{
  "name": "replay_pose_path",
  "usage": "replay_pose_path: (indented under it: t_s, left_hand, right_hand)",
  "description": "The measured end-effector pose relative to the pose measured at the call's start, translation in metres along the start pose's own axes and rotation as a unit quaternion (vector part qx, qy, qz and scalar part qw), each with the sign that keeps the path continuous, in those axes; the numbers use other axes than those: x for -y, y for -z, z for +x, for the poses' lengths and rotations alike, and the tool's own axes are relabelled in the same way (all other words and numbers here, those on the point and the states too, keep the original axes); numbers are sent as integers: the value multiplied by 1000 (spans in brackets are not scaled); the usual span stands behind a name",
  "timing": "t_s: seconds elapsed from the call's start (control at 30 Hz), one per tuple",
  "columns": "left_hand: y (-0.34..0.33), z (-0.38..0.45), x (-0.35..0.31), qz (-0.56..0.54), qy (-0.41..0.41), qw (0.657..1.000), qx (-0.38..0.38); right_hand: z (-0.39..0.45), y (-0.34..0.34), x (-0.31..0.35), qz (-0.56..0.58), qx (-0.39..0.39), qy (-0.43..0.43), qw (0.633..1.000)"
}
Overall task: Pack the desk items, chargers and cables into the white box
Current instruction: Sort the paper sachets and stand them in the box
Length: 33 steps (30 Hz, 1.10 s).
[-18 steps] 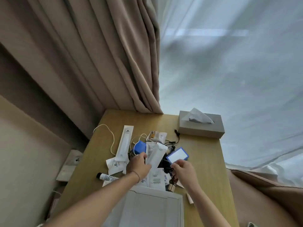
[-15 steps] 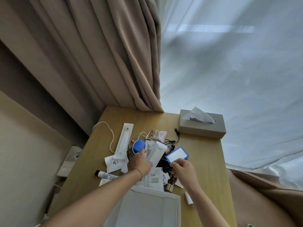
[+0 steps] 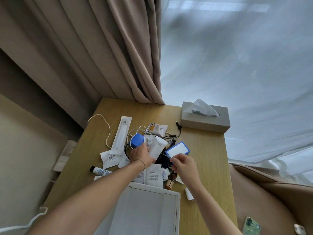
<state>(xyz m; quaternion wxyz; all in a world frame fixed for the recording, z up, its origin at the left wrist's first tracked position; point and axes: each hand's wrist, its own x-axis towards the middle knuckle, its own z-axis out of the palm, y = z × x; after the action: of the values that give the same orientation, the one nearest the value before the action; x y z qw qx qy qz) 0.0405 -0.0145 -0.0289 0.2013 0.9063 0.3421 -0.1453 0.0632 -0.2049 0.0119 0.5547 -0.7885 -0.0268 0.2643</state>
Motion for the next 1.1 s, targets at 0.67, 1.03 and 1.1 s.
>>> replay_pose_path:
  t_s: [0.67, 1.03, 1.1]
  left_hand:
    - [81, 3, 65, -455, -39, 887, -64]
    - [115, -35, 90, -548, -17, 836, -1]
    - [115, -39, 92, -554, -12, 833, 10]
  right_hand:
    - [52, -89, 15, -304, -90, 1, 948]
    - [92, -142, 22, -417, -128, -45, 899]
    - [93, -144, 24, -367, -138, -45, 919]
